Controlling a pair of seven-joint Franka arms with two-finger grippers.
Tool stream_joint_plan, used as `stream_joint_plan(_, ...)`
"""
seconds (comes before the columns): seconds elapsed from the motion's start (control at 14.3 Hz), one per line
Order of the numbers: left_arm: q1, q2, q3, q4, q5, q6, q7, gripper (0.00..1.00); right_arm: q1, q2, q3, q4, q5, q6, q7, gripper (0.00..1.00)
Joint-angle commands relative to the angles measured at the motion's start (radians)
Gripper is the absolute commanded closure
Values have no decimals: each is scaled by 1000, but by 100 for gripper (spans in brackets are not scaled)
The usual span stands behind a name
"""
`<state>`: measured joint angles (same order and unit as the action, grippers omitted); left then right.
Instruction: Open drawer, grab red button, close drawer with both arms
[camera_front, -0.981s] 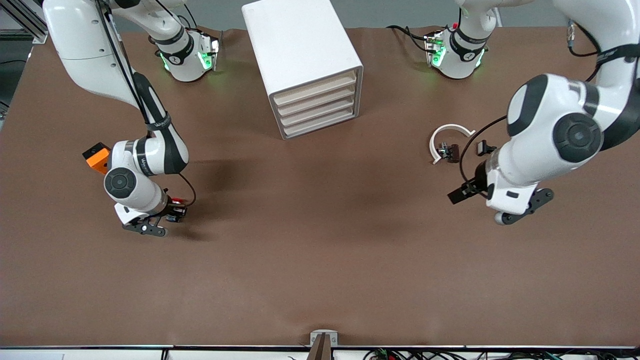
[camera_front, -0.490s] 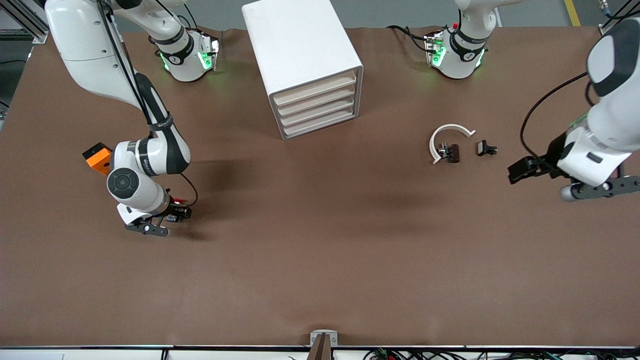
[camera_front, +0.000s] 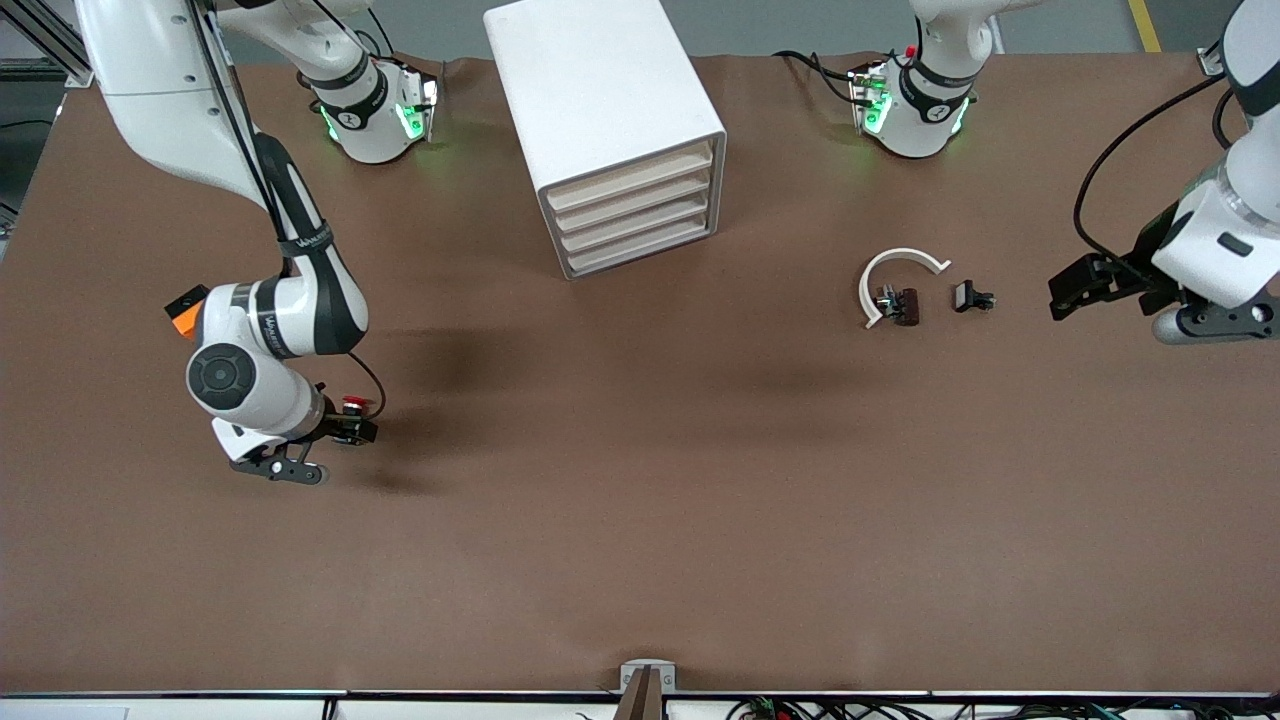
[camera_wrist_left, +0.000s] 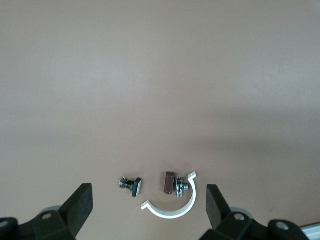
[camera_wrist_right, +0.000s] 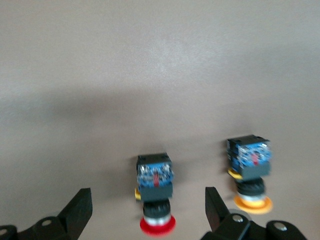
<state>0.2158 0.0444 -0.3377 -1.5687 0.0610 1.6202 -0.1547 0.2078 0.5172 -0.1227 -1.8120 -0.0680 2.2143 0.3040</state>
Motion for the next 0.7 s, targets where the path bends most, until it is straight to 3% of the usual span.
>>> stream_joint_plan(0.0,-143,-90,135,-34,-3,-66,23,0,-8,-64,6,71,-22,-184,-46,0)
stream_joint_plan(0.07,-183,-118,169,-48,-4,-91,23,0,-10,-87,6,89,-21,-238,-54,0)
stream_joint_plan(0.35,-208,-242,198,-161,-33,-98,21,0,-13,-190,6,141,-18,-402,-55,0)
stream_joint_plan(0.63,-273,-250,282,-163,-35,-92,49,0,-11,-293,8,157,-13,-516,-94,0)
